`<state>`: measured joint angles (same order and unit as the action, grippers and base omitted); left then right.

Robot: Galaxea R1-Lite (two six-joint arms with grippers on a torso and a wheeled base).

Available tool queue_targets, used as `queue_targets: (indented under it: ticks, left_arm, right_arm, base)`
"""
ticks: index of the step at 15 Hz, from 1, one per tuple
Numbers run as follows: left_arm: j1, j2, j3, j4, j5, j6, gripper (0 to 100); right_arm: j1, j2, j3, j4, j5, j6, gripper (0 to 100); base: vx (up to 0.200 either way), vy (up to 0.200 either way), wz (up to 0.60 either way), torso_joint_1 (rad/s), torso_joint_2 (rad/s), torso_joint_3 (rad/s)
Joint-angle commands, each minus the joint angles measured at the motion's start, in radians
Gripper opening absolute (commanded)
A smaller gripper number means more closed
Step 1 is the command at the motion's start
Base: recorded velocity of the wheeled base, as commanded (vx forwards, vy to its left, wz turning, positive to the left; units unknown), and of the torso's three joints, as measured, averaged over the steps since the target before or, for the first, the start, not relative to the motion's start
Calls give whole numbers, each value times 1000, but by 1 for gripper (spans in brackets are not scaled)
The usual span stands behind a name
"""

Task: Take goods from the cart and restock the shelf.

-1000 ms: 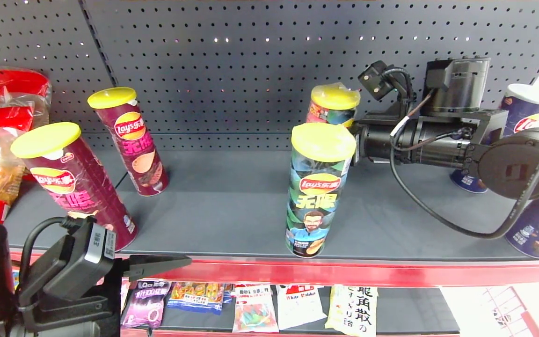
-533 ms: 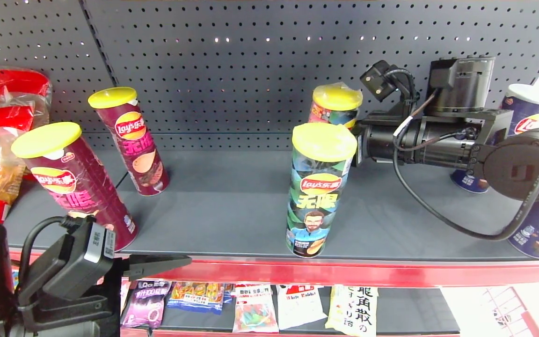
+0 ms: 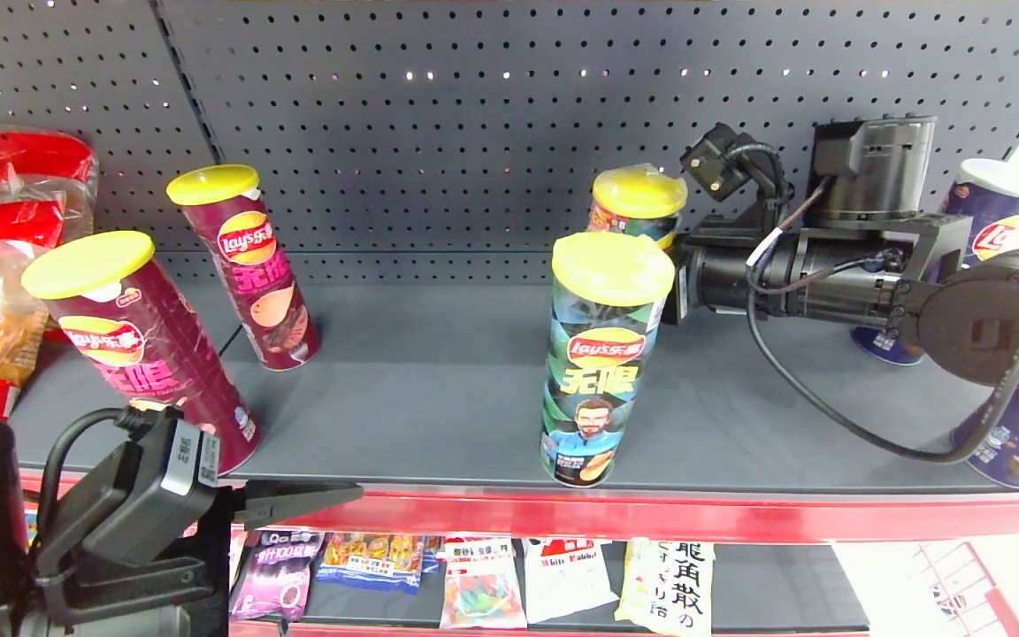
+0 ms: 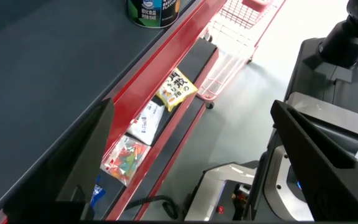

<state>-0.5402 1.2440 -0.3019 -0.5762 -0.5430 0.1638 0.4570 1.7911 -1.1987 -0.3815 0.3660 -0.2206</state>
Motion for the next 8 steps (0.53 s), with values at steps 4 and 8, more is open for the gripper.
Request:
queue_targets:
  ticks: [4, 8]
  left_arm:
    - [0, 11, 0, -1, 1, 0, 100]
    - [2, 37, -19, -1, 21, -12, 100]
  right_arm:
    - [2, -16, 13, 1, -2, 3, 100]
    - [0, -84, 84, 0, -19, 4, 100]
  base:
    - [0, 0, 0, 0, 0, 0]
    - [0, 0, 0, 0, 0, 0]
